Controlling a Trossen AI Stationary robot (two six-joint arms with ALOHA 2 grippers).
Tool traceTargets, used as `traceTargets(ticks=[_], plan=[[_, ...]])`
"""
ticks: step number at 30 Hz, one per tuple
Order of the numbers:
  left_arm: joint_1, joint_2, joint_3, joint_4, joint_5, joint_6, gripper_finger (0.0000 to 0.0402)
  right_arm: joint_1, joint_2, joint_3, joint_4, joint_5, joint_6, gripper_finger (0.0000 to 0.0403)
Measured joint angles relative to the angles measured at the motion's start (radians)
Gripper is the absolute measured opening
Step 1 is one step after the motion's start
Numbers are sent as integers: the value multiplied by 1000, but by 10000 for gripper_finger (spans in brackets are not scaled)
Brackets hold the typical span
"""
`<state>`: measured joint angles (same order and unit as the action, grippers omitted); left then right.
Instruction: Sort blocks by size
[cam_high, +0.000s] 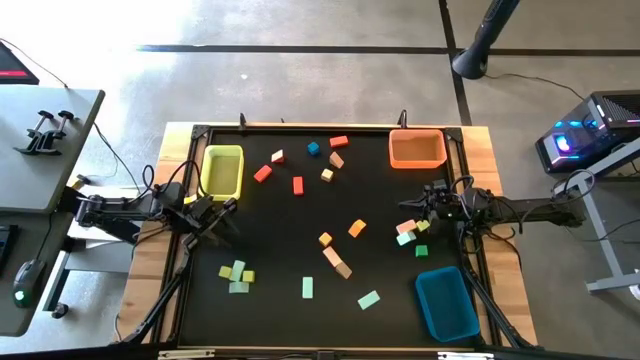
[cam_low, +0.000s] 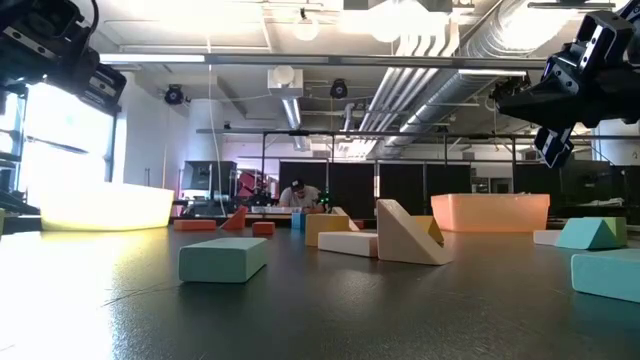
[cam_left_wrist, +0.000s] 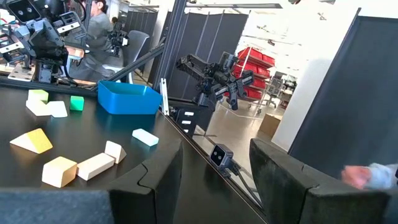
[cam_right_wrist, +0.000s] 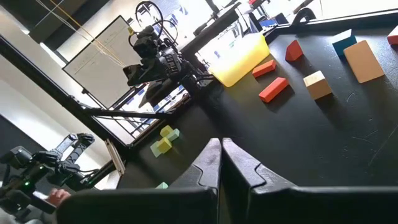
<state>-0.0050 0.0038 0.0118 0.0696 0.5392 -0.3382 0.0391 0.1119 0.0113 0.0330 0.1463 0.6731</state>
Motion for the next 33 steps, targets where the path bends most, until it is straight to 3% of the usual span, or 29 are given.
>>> traceTargets(ticks=[15,18,26,33], plan=[[0,0,0,2,0,3,172,0,0,0,0,0,0,1],[0,0,0,23,-26,66,172,0,0,0,0,0,0,1],[0,0,0,265,-65,-16,172,0,0,0,0,0,0,1],[-1,1,0,370,-188,105,172,0,0,0,0,0,0,1]])
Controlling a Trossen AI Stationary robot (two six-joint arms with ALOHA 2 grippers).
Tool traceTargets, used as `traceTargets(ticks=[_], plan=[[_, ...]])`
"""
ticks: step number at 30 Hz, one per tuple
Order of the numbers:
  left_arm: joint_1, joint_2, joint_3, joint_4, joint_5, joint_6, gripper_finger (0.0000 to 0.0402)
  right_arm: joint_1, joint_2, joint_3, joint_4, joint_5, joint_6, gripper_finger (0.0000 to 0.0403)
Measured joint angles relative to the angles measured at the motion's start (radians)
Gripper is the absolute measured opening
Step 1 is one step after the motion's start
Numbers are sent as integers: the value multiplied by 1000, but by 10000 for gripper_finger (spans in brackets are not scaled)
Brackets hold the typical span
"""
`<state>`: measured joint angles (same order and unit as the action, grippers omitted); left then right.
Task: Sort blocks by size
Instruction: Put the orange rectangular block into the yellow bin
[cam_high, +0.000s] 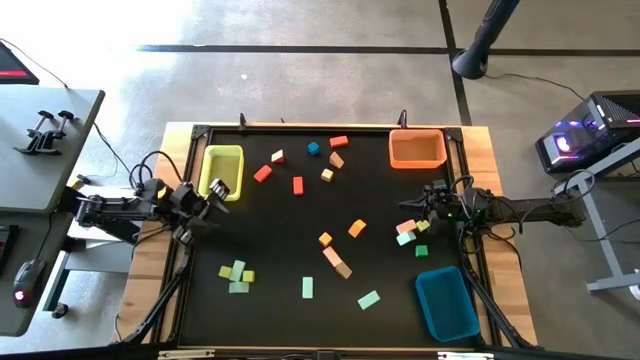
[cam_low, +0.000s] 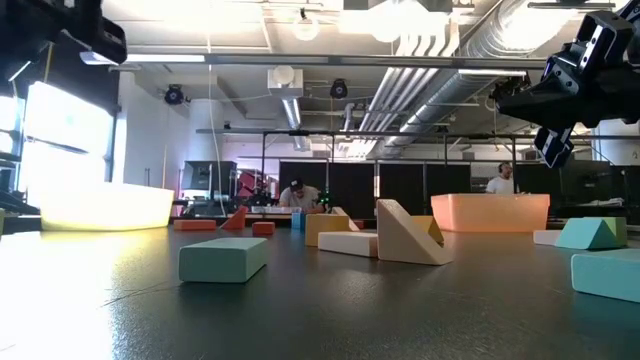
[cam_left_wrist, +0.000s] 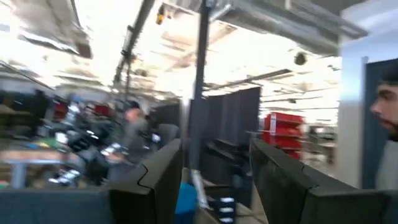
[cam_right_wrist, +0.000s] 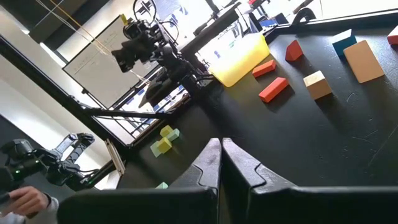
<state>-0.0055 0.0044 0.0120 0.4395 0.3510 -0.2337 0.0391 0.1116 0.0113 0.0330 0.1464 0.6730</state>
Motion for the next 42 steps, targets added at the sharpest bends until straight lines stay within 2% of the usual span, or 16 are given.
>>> traceTargets(ticks=[6,12,16,24,27,34,39,42], plan=[[-7,2,0,37,-33,136,172,0,0,0,0,0,0,1],[-9,47,1,126,-199,282,172,0,0,0,0,0,0,1],[-7,124,25,138,-295,306,172,0,0,0,0,0,0,1],[-7,378,168,25,-469,313,172,0,0,0,0,0,0,1],[-7,474,249,-78,-551,280,172,0,0,0,0,0,0,1],[-7,681,448,-498,-716,96,172,0,0,0,0,0,0,1],[29,828,553,-720,-903,-21,172,0,0,0,0,0,0,1],[90,912,607,-794,-912,-25,176,0,0,0,0,0,0,1]])
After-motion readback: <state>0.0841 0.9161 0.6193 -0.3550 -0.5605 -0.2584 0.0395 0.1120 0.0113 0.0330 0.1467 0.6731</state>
